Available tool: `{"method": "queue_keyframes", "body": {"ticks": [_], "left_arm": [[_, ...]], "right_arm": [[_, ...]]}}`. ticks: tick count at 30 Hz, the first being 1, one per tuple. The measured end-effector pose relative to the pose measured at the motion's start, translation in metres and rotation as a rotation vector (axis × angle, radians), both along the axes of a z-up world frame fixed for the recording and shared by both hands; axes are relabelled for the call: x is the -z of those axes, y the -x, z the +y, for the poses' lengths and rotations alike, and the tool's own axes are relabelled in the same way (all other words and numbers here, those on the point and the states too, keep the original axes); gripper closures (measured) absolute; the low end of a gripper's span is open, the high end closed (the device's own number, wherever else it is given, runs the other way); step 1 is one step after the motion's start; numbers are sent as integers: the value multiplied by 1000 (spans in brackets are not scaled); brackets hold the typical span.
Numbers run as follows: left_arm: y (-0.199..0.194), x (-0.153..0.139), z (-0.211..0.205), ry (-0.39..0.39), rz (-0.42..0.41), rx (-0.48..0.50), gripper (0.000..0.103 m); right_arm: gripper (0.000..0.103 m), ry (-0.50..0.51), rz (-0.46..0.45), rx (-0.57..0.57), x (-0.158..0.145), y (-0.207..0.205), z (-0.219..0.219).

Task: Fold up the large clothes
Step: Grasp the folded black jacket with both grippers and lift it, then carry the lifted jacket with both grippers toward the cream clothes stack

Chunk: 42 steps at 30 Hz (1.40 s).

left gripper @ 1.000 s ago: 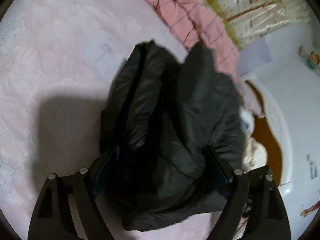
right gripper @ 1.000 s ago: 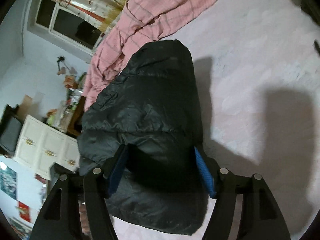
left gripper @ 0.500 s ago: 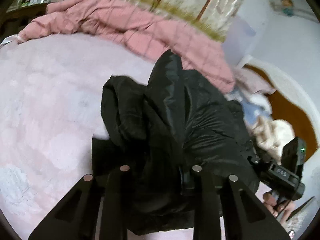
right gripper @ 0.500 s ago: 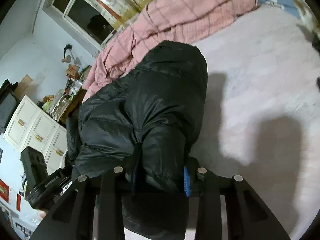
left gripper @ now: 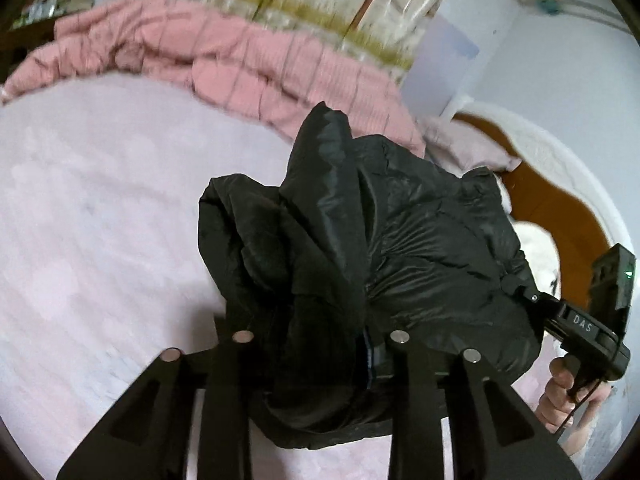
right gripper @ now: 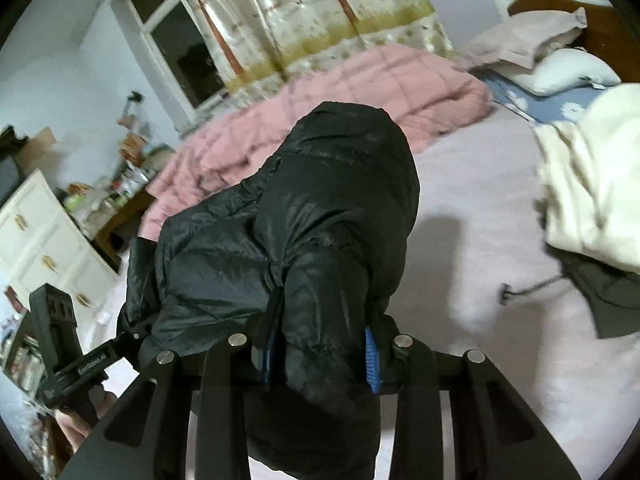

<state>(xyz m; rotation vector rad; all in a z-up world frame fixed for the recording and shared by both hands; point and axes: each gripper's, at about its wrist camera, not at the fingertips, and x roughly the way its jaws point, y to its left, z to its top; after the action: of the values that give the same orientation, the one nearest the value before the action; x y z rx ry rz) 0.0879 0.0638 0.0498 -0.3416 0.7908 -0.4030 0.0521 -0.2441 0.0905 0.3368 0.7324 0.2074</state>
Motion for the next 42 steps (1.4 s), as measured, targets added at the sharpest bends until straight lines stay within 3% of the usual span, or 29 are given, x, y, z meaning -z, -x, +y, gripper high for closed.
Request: {"method": "queue_keyframes", "body": {"ticks": [5, 8, 9, 11, 14, 15, 18, 19, 20, 22, 23, 25, 26, 28, 34, 38, 42], "left_arm": [[-9, 28, -12, -41, 67, -7, 25], [-12, 42, -14, -73, 144, -5, 6], [-13, 48, -13, -66, 184, -1, 4], [-18, 60, -4, 23, 255, 8, 2], [-23, 87, 11, 244, 411, 42, 0], [-24, 91, 13, 281, 425, 49, 0], [-20, 89, 7, 266, 395, 48, 0], [-18, 89, 6, 275, 381, 41, 3], [-16, 90, 4, 286, 359, 28, 23], [-10, 89, -1, 286, 325, -36, 46], [-7, 81, -9, 219, 285, -42, 58], [4, 53, -30, 36, 149, -28, 71], [9, 42, -39, -18, 99, -19, 74], [18, 28, -50, -69, 20, 6, 78], [27, 6, -60, 10, -28, 88, 79], [43, -21, -72, -7, -103, 111, 79], [30, -63, -104, -26, -188, 142, 79]], "right_arm": [[68, -22, 37, 42, 46, -1, -28], [67, -22, 29, 40, 62, 0, -37], [66, -18, 25, 36, 63, 2, -35], [65, 0, 10, 30, 62, -1, -32], [63, 13, 9, 39, 65, -2, -29], [62, 16, 10, 41, 66, -3, -29], [62, 17, 11, 44, 68, -3, -27], [62, 17, 13, 46, 68, -3, -26], [62, 14, 15, 49, 69, -3, -26], [61, -11, 18, 45, 70, -2, -28], [61, -15, 16, 44, 70, -2, -27], [61, -4, 8, 45, 69, 0, -28], [61, 4, -4, 62, 67, 4, -29], [63, 5, -28, 80, 62, 10, -32], [65, -12, -167, 96, 24, 36, -54], [65, -8, -228, 122, 1, 50, -67], [65, 35, -317, 163, -37, 61, -83]]}}
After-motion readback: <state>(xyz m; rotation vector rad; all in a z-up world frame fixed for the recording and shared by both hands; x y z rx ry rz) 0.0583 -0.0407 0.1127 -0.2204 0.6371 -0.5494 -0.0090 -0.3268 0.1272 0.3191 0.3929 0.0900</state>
